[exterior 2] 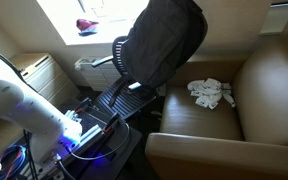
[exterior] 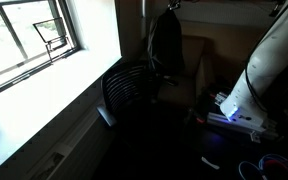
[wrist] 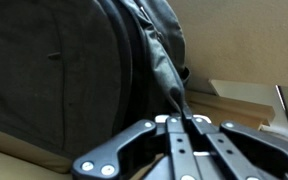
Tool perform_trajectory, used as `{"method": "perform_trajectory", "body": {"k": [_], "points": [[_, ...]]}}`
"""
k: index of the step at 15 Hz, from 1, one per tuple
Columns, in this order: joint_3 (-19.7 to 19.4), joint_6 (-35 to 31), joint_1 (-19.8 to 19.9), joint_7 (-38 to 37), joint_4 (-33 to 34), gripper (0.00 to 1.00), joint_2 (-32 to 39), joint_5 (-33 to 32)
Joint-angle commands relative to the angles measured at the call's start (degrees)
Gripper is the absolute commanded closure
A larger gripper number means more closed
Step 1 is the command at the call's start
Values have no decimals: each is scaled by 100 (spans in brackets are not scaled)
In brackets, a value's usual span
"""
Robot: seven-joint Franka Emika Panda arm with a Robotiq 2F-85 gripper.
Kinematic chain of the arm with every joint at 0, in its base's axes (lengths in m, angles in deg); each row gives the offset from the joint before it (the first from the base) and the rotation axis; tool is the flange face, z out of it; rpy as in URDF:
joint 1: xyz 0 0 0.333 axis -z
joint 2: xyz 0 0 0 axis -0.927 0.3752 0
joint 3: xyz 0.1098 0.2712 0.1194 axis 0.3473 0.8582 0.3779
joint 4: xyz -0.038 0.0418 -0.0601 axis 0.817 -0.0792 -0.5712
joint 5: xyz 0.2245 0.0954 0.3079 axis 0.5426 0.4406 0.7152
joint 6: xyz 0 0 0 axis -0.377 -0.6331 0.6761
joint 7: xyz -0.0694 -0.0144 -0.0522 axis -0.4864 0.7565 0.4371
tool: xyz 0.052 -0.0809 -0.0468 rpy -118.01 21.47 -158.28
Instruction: Move the bag from the chair to the couch and pick up the clothing belt and hang it on the chair
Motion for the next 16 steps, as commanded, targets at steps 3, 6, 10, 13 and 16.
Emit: {"method": "perform_trajectory", "body": {"k": [3,6,10,13,16], "points": [[234,-330,292,-433,13,100,137,-370],[-3,-642,574,-1046,423,100,563,-696],[-472,-861,843,-1576,928,100,1030,-962],[-903,-1060,790,-2473,1148,100,1410,-1613],[-979,-846,721,-2783,898,98,1311,-1936]]}}
